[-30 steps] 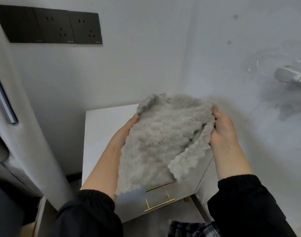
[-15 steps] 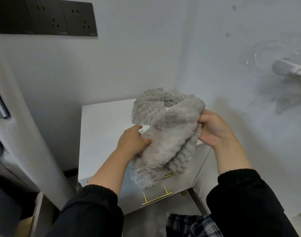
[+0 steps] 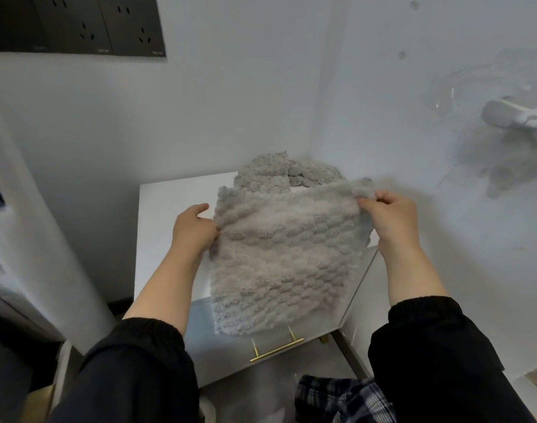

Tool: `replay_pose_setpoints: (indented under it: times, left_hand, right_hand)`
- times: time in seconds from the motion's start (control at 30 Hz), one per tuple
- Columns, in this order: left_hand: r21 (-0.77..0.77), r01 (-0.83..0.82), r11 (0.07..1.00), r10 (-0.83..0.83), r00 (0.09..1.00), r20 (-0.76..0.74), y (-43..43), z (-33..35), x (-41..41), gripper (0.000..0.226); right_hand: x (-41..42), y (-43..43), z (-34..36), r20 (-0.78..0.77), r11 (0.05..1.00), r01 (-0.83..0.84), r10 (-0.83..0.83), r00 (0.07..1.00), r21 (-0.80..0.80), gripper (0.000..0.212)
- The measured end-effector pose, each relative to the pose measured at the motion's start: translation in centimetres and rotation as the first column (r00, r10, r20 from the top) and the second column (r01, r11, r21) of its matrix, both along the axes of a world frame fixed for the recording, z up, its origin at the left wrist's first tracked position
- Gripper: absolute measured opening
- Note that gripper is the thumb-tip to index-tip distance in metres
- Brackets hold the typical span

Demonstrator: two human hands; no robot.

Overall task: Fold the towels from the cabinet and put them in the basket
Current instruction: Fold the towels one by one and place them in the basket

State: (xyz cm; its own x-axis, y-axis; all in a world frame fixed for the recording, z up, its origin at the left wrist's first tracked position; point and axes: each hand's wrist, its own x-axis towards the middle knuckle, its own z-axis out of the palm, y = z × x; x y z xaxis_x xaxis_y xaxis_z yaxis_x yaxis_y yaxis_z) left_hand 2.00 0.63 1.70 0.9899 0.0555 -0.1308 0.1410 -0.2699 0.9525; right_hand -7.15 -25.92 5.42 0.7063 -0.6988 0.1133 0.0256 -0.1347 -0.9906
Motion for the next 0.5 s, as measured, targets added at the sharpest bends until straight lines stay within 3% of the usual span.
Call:
replay_pose_setpoints:
  times: [0.1,0.2,0.27,0.37,0.43,0.5]
  left_hand:
    - [0.186,0.116,0.976,-0.103,0.992,-0.079,0.5,-0.1,0.0,0.054]
    - [0.276,0.229,0.933,-0.211,0.973,-0.093,0.2,0.2,-0.7,0.022]
    - [0.339,0.252,0.907,-0.244,0.968,-0.065,-0.2,0.3,-0.9,0.012]
    - [0.445,0.179,0.877,-0.207,0.978,0.015,-0.5,0.0,-0.7,0.013]
    - [0.397,0.077,0.915,-0.118,0.99,0.081,-0.3,0.0,-0.5,0.015]
    - [0.204,0.034,0.978,-0.053,0.995,0.089,0.0,0.5,-0.4,0.018]
  right_hand:
    - [0.1,-0.3,-0.4,-0.063,0.995,0.015,-0.022,0.998,-0.103,0.019]
    - [0.1,-0.7,-0.7,-0.156,0.978,-0.011,-0.022,0.988,-0.209,0.015]
    - [0.0,-0.9,-0.8,-0.168,0.976,-0.003,-0.034,0.985,-0.219,0.007]
    - [0.0,-1.1,-0.8,-0.195,0.986,-0.03,-0.003,0.981,-0.165,0.013]
    - [0.2,-1.2,-1.1,-0.215,0.998,-0.049,0.038,0.976,-0.047,0.018]
    - [0.4,-1.1,-1.2,-0.197,0.992,-0.065,0.085,0.977,0.107,0.016]
